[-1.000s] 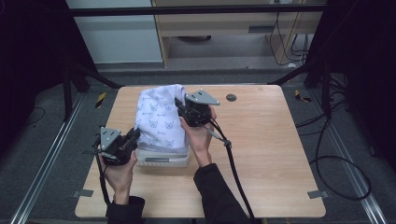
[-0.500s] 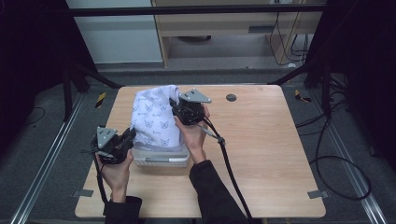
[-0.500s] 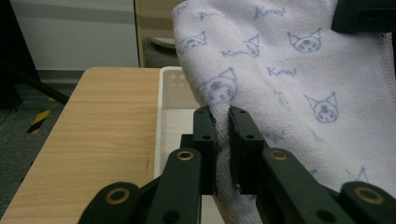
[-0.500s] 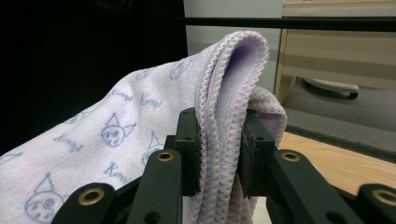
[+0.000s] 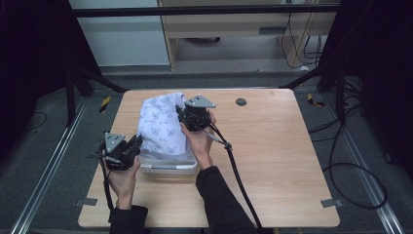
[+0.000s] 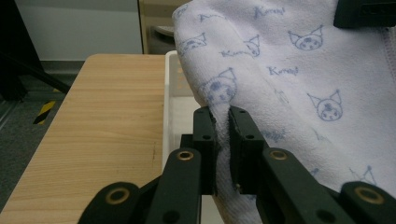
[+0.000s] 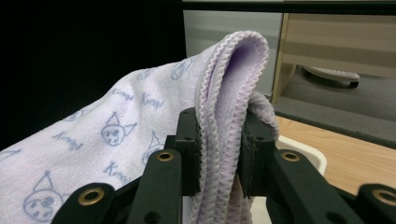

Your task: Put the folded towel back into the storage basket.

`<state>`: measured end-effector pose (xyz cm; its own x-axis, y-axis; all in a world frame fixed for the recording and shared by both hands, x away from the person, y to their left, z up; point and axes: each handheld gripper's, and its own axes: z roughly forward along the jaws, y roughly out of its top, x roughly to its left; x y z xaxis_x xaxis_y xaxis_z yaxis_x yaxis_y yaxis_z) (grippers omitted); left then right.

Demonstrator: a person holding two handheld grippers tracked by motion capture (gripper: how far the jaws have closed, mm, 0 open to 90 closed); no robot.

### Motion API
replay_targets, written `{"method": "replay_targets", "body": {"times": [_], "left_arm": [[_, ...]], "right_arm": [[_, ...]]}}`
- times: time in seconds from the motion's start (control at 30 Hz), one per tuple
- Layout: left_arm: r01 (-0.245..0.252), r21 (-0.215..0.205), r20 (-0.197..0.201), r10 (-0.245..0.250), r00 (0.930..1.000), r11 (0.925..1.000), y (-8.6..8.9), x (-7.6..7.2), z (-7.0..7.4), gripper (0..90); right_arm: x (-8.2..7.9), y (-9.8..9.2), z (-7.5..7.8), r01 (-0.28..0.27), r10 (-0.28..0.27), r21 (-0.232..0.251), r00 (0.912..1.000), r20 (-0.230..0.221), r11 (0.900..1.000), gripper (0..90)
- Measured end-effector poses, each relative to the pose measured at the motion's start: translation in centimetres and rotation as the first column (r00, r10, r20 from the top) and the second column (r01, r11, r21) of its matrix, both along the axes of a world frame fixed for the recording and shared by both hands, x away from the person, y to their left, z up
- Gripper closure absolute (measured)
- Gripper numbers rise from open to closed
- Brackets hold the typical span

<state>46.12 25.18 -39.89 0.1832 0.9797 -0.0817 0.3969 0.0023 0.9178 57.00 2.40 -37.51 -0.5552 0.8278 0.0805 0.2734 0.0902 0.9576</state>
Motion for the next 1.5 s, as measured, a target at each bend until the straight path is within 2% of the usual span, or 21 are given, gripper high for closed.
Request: {"method": "replay_targets", "body": {"times": [0.67,0.83,1.23,1.37,1.43,1.5], "left_arm": [[0.000,0.045,-0.062,0.003,0.9981,0.9990,-0.7,1.0,-2.6,81.5],[0.002,0.059,-0.075,0.003,0.9972,0.9983,-0.8,1.2,-3.0,81.5],[0.005,0.078,-0.122,0.005,0.9926,0.9969,-1.0,1.8,-4.1,81.0],[-0.005,0.090,-0.121,0.016,0.9925,0.9960,-1.0,1.9,-4.1,80.6],[-0.009,0.094,-0.123,0.021,0.9922,0.9955,-1.0,1.9,-4.2,79.2],[-0.030,0.100,-0.106,0.040,0.9936,0.9946,-1.1,1.9,-4.1,68.3]], "right_arm": [[1.2,-0.3,-3.6,0.012,-0.014,-0.021,0.9975,-0.069,1.000,72.9],[1.3,-0.2,-4.2,0.015,-0.017,-0.018,0.9965,-0.082,1.000,72.9],[1.8,0.0,-5.7,0.015,-0.021,-0.057,0.9932,-0.114,0.998,72.2],[1.9,0.1,-6.0,0.011,-0.019,-0.066,0.9912,-0.131,0.998,71.3],[2.1,0.2,-6.2,0.005,-0.016,-0.075,0.9891,-0.146,0.997,70.5],[2.3,0.3,-6.6,-0.002,-0.017,-0.102,0.9830,-0.183,0.995,66.0]]}}
